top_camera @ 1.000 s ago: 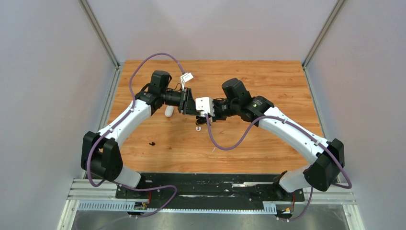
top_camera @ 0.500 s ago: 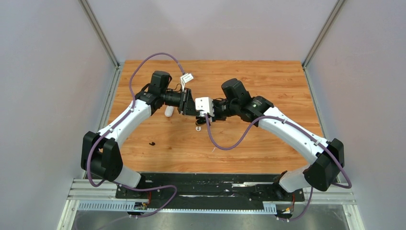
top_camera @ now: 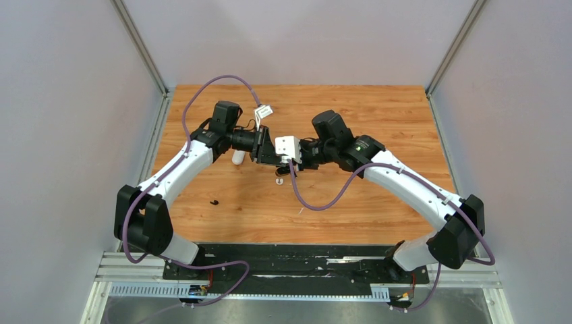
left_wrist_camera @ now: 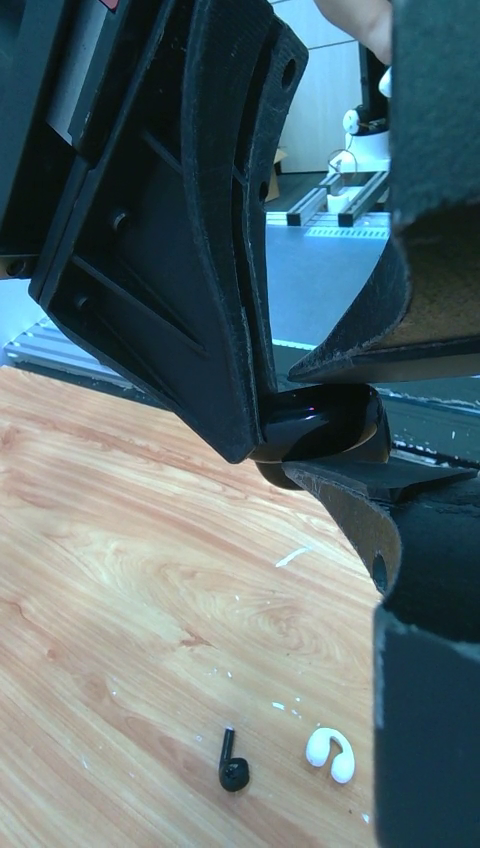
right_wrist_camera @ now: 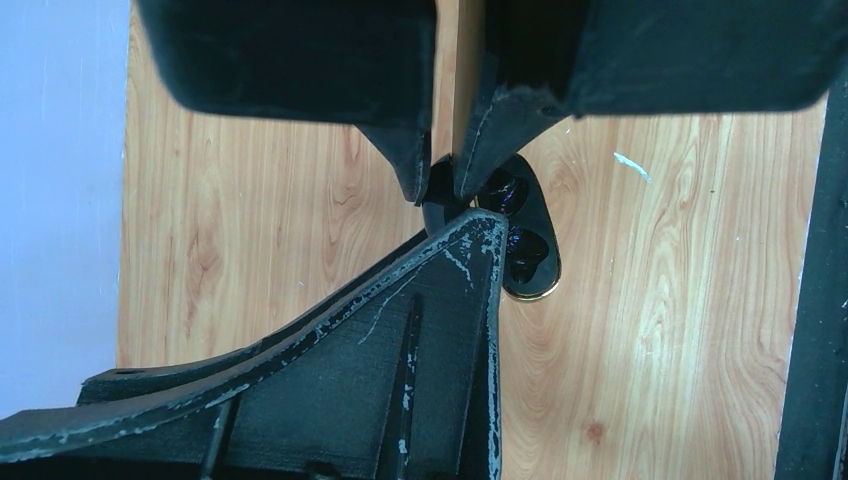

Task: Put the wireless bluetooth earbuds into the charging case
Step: Open the charging case at the center of the board.

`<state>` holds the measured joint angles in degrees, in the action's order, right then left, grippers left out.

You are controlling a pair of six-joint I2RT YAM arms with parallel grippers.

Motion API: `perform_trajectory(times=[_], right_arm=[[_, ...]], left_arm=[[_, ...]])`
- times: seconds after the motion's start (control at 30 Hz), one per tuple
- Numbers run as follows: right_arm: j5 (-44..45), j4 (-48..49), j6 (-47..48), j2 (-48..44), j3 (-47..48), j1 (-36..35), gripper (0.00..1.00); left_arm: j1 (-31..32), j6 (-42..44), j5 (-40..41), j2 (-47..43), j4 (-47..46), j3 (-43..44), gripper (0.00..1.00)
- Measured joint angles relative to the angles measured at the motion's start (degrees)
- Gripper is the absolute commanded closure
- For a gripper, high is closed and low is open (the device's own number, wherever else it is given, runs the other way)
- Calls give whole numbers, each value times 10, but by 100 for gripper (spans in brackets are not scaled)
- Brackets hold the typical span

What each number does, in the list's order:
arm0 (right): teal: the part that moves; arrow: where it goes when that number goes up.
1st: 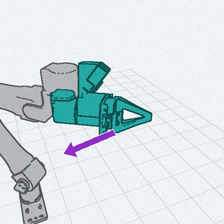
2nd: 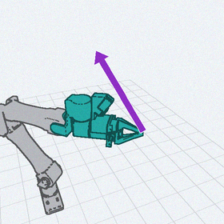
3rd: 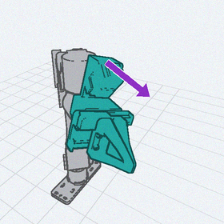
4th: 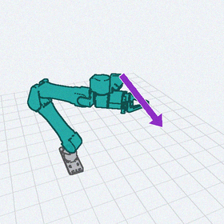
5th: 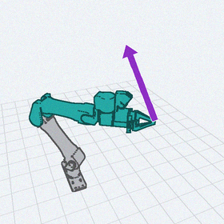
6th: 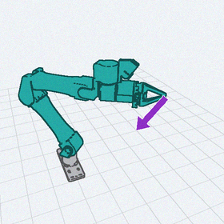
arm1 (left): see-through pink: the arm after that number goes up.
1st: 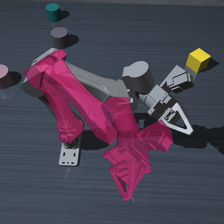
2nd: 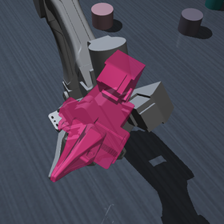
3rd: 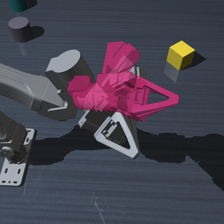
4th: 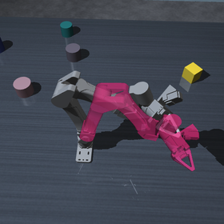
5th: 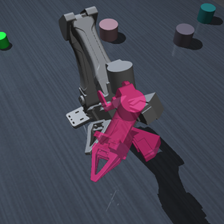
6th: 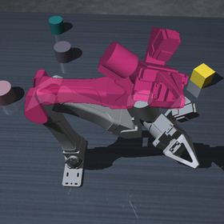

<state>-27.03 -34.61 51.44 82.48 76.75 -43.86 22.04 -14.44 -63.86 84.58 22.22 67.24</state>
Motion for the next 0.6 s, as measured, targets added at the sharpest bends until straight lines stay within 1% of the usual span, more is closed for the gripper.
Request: perform_trajectory(times=[0.13, 0.27, 0.33, 0.4, 0.43, 0.47, 0.5, 0.53, 0.57, 0.6], right_arm=[[0, 0, 1, 0, 0, -1, 100], [5, 0, 3, 0, 0, -3, 100], [7, 0, 3, 0, 0, -3, 100], [9, 0, 3, 0, 0, -3, 100], [10, 0, 3, 0, 0, -3, 100], [10, 0, 3, 0, 0, -3, 100], [11, 0, 3, 0, 0, -3, 100], [12, 0, 3, 0, 0, -3, 100], [12, 0, 3, 0, 0, -3, 97], [13, 0, 3, 0, 0, -3, 89]], left_arm=[[0, -5, 1, 1, -3, 0, 58], [0, -18, -1, 4, -9, 0, 58], [0, -22, -2, 6, -12, 0, 60], [0, -24, -3, 8, -14, 0, 66], [0, -25, -4, 9, -15, 0, 72], [0, -26, -3, 9, -15, 0, 75], [0, -27, -3, 9, -15, 0, 82], [0, -28, -3, 9, -16, 0, 87], [0, -28, -3, 9, -16, 0, 96], [0, -28, -3, 10, -16, 0, 99]])
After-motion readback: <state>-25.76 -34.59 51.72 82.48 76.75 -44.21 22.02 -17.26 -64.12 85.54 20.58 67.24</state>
